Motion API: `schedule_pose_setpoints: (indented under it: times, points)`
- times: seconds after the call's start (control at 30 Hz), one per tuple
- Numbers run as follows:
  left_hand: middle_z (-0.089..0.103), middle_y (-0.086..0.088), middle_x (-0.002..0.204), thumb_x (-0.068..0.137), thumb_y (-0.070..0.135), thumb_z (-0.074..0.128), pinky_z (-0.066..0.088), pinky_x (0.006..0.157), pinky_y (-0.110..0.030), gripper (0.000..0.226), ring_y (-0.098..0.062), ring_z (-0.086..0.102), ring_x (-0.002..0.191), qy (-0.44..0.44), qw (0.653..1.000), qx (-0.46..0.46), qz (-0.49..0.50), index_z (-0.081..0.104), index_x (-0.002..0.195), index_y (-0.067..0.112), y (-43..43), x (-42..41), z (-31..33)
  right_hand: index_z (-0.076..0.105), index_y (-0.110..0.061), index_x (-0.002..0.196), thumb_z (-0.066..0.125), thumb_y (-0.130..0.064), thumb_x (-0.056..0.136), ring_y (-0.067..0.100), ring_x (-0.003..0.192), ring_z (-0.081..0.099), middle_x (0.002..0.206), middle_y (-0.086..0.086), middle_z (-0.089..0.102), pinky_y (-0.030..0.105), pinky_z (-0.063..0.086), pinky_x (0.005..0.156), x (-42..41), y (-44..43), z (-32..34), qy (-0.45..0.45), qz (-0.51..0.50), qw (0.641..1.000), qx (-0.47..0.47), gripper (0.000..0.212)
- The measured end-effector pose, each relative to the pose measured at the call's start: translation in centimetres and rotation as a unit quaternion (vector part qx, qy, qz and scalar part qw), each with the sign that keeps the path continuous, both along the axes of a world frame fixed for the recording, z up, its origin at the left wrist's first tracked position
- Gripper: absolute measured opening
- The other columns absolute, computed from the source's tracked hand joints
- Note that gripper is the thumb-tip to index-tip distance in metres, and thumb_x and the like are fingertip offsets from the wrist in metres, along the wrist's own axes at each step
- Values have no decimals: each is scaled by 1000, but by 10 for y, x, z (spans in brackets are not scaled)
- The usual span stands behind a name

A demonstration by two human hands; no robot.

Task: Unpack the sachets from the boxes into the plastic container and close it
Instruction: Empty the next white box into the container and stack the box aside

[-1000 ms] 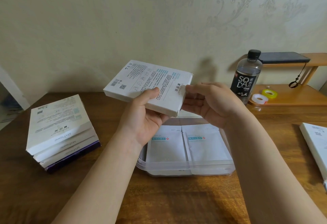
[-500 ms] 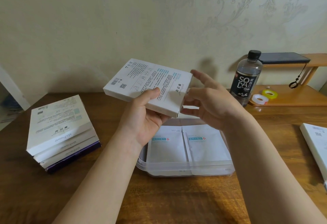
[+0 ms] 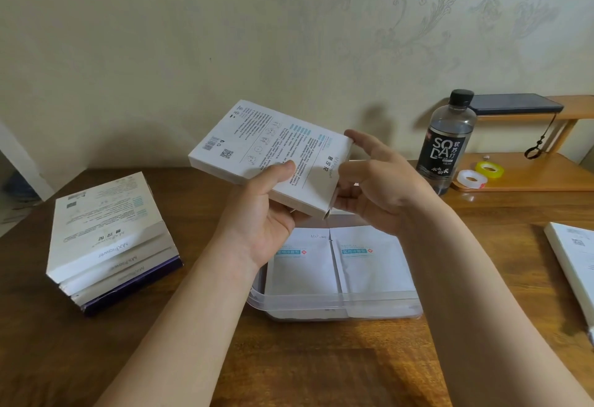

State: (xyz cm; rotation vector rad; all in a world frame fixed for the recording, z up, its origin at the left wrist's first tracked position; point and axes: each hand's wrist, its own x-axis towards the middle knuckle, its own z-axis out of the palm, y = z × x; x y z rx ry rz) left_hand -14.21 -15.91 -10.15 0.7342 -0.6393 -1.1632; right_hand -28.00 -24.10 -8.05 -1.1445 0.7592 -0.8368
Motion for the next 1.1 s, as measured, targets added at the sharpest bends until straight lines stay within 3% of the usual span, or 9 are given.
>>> schedule_pose_setpoints:
  times: [0.23, 0.33, 0.4, 0.63, 0.7, 0.8, 0.87, 0.97, 1.1]
  points:
    - [75, -9, 118, 96, 5, 57, 63, 74, -45, 36, -28, 72, 109, 79, 997, 10, 0, 58, 126, 26, 0, 4, 1, 57, -8, 124, 33, 22, 81, 38, 86, 69, 108, 27, 71, 45, 59, 73, -2, -1, 1, -57, 37, 998, 6, 58]
    - [75, -10, 118, 95, 4, 58, 63, 79, -47, 37, -30, 71, 111, 93, 995, 21, 6, 59, 126, 25, 1, 7, 0, 64, -3, 108, 42, 0, 91, 29, 69, 68, 80, 11, 69, 39, 58, 69, -5, -2, 5, -39, 47, 997, 40, 28]
    - [75, -11, 116, 93, 5, 59, 62, 80, -47, 36, -30, 72, 110, 104, 994, 24, 3, 60, 123, 24, 1, 8, 0, 66, -8, 109, 58, -13, 92, 24, 66, 66, 86, 11, 65, 37, 57, 67, -8, -5, 4, 0, 38, 999, 27, 19]
    - [72, -18, 119, 90, 23, 63, 61, 85, -50, 44, -35, 70, 112, 168, 985, 42, -25, 58, 131, 7, 2, 11, 6, 49, -19, 140, 71, 1, 85, 30, 97, 70, 116, 20, 68, 44, 57, 86, -18, -11, -1, 30, 25, 998, -45, 63]
    - [65, -23, 131, 94, 29, 58, 53, 94, -64, 49, -41, 63, 121, 167, 983, 43, -58, 54, 137, 5, 3, 11, 5, 50, -24, 139, 79, -7, 81, 31, 102, 70, 109, 17, 69, 44, 57, 86, -18, -9, -3, 73, 26, 991, -108, 67]
    - [57, -26, 141, 98, 33, 54, 50, 86, -74, 53, -45, 57, 128, 165, 980, 36, -104, 50, 142, 4, 4, 11, 4, 52, -33, 133, 84, -29, 78, 24, 101, 68, 106, 4, 68, 46, 58, 86, -14, -5, -6, 175, -25, 955, -239, 64]
    - [61, -23, 137, 99, 33, 54, 58, 75, -65, 53, -40, 60, 126, 172, 979, 44, -100, 51, 143, 5, 5, 12, 6, 48, -32, 137, 82, -40, 78, 20, 99, 67, 109, -1, 66, 41, 58, 82, -13, -5, -5, 218, -55, 927, -300, 68]
    - [70, -16, 111, 99, 31, 57, 62, 53, -39, 48, -28, 66, 99, 180, 980, 67, -52, 56, 141, 7, 5, 12, 7, 50, -28, 136, 80, -45, 78, 17, 93, 68, 110, -2, 64, 34, 58, 78, -14, -5, -4, 249, -66, 903, -344, 67]
    - [72, -16, 105, 86, 25, 64, 62, 58, -36, 43, -30, 63, 104, 144, 987, 65, -39, 63, 126, 12, 6, 10, 7, 59, -24, 132, 76, -17, 86, 13, 88, 71, 106, 2, 67, 29, 57, 72, -15, -7, -4, 156, -65, 940, -297, 50]
